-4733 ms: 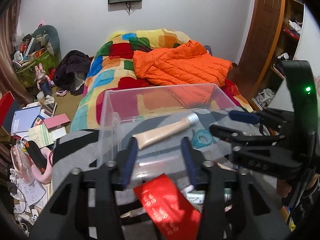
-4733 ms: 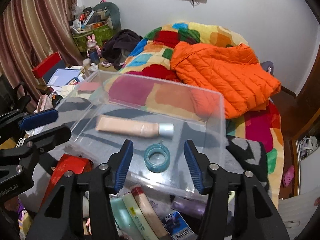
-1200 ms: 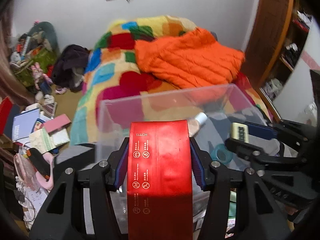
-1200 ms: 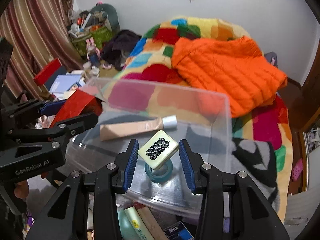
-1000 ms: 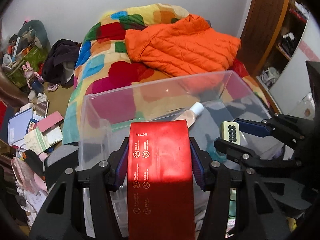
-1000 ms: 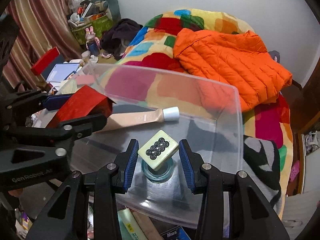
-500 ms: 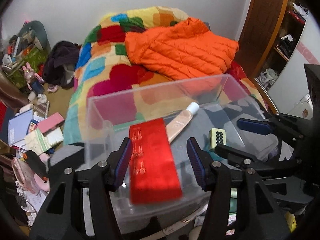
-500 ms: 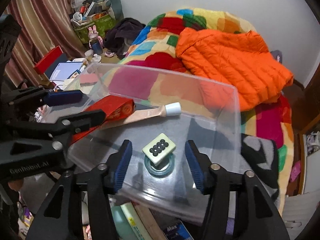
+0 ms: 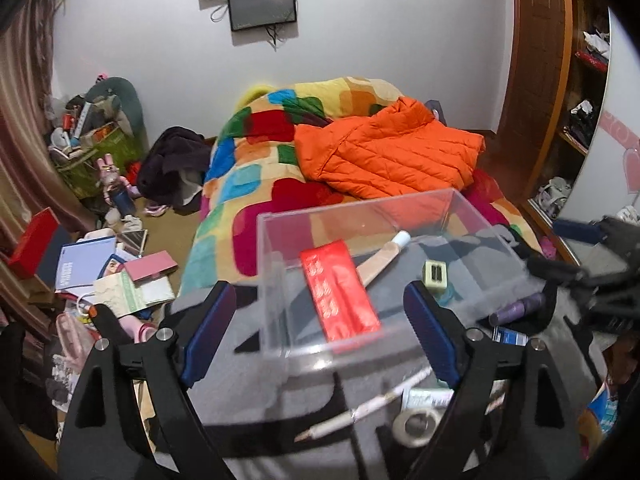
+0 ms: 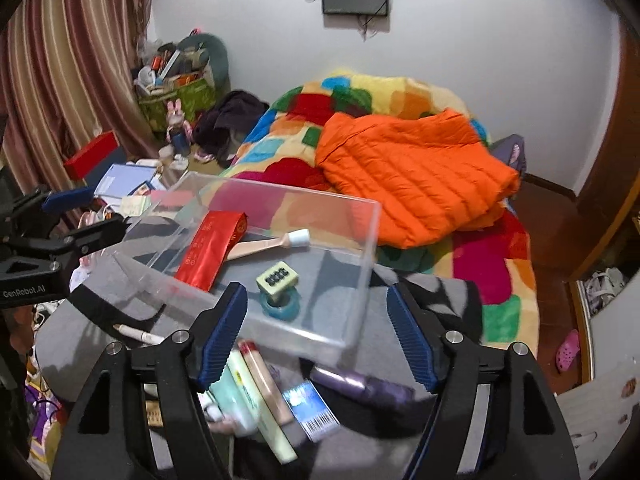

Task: Organize objects
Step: 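Grasp the small wooden block with the left gripper while the right gripper grasps the green glass bottle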

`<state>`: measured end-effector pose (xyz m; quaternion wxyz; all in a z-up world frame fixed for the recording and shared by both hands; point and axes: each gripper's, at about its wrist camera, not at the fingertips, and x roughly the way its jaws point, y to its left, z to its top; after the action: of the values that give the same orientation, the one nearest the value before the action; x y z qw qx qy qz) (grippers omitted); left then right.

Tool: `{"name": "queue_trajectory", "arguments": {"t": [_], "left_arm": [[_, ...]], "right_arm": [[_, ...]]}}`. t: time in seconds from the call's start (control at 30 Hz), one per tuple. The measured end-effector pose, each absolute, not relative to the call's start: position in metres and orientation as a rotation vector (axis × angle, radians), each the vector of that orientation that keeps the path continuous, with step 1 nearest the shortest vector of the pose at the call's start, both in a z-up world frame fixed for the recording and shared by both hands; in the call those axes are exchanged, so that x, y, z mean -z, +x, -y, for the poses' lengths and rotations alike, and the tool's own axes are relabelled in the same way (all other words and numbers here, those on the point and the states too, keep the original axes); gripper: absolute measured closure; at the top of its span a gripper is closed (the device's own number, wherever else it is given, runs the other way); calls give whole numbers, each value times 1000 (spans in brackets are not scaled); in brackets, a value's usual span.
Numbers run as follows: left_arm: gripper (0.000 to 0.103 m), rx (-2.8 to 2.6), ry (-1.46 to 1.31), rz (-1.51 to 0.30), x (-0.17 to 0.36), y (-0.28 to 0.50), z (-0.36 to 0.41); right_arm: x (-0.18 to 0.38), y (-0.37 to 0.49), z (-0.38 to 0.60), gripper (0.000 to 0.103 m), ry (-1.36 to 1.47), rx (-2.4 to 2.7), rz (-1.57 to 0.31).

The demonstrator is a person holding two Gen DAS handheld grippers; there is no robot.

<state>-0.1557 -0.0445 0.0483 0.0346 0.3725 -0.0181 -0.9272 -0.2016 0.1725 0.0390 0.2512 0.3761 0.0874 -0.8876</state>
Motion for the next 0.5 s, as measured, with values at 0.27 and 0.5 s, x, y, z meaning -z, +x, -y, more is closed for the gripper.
{"name": "queue_trajectory", "arguments": {"t": [0.27,0.5], "left_arm": [[16,2836,1218,-47,-18,-108,45],[16,2813,1366,-90,25,-75,26]], "right_arm": [[-23,-158,-193,33,1051,2404,-186],[10,-128,-187,33,1130,2319,-123]]}}
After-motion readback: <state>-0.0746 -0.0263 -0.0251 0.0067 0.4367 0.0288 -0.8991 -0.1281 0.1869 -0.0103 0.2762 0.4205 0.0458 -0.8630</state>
